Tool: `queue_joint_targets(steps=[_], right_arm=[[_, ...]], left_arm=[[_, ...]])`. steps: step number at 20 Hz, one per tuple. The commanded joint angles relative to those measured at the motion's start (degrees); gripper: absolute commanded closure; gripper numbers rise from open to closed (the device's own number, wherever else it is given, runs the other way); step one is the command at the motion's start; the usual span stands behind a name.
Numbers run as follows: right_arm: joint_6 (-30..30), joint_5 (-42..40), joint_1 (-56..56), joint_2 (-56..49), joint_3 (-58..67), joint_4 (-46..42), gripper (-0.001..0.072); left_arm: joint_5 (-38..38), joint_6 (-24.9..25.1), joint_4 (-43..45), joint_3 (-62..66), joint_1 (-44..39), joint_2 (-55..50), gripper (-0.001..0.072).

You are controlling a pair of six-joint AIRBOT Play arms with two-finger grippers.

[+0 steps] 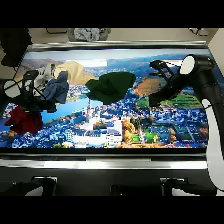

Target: Fold the shirts.

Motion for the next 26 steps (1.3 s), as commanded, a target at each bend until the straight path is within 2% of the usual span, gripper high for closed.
queue_joint_targets(steps=[1, 14, 19, 20, 22, 24, 26], right_arm=[[0.0, 0.0, 0.0, 0.0, 0.0, 0.0, 0.0008], [0.0, 0.0, 0.0, 0.0, 0.0, 0.0, 0.0009], [0.0, -1.7, 0.0, 0.0, 0.0, -0.5, 0.0009], [0.0, -2.3, 0.0, 0.0, 0.0, -0.6, 0.0009], [0.0, -2.4, 0.0, 0.0, 0.0, -0.6, 0.0014], [0.0, -2.8, 0.0, 0.0, 0.0, -0.6, 0.0037], [0.0, -3.8, 0.0, 0.0, 0.0, -0.6, 0.0038]], left_arm=[[0.0, 0.0, 0.0, 0.0, 0.0, 0.0, -0.0011], [0.0, 0.0, 0.0, 0.0, 0.0, 0.0, -0.0011], [11.9, -0.3, 0.0, 0.0, -0.1, -0.9, -0.0011], [14.3, -1.9, -0.2, 0.0, -0.1, -1.1, -0.0011], [20.4, -9.1, -3.9, 0.0, -0.1, -1.7, -0.0011], [30.1, -8.7, -8.4, 0.3, -0.1, -3.8, -0.0011], [29.9, -8.4, -14.3, 3.9, -0.1, -9.9, -0.0011]])
